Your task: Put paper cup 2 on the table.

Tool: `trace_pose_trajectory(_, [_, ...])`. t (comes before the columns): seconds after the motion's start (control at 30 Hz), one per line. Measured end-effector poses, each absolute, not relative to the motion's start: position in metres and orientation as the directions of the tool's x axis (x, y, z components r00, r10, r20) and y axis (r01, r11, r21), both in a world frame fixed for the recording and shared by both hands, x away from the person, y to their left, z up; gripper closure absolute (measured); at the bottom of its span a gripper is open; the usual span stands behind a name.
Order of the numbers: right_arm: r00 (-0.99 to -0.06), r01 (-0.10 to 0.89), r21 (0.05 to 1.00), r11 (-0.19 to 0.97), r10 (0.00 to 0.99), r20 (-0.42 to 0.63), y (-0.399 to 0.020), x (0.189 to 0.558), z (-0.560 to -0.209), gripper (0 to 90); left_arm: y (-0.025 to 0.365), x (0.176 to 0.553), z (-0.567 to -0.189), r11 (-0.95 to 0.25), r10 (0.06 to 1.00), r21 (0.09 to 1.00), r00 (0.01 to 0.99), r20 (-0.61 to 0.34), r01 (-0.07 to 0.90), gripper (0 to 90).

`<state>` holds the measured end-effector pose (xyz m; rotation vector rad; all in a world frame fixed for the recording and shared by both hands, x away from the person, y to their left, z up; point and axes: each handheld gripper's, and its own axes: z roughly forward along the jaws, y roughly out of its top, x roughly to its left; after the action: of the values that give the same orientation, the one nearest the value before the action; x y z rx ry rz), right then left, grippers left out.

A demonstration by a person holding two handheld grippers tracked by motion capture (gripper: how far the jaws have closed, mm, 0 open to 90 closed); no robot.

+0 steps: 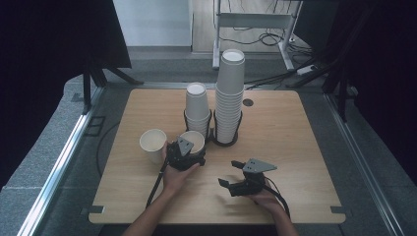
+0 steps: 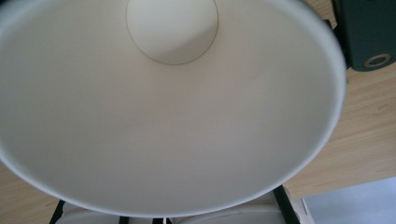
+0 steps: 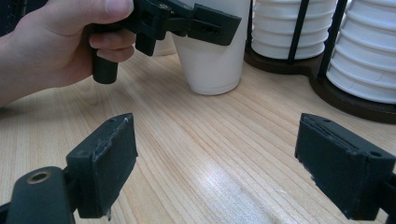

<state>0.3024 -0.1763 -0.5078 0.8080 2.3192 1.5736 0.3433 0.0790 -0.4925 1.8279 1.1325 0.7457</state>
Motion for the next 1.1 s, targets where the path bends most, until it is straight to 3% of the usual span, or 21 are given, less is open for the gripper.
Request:
trace_pose_trajectory(0.23, [-0.825,0.313,0.907,0.281,0.553,0.114,-0.176,0.302,-0.508,13.0,0.076,0.34,-0.486,-0.256,0.9,0.882,0.431,0.068,0.395,1.4])
trace_pose_trajectory(1.1, [-0.813,0.309,0.917,0.251,0.569,0.119,-0.186,0.301,-0.505,13.2,0.096,0.304,-0.476,-0.232,0.878,0.874,0.478,0.0,0.426,0.0])
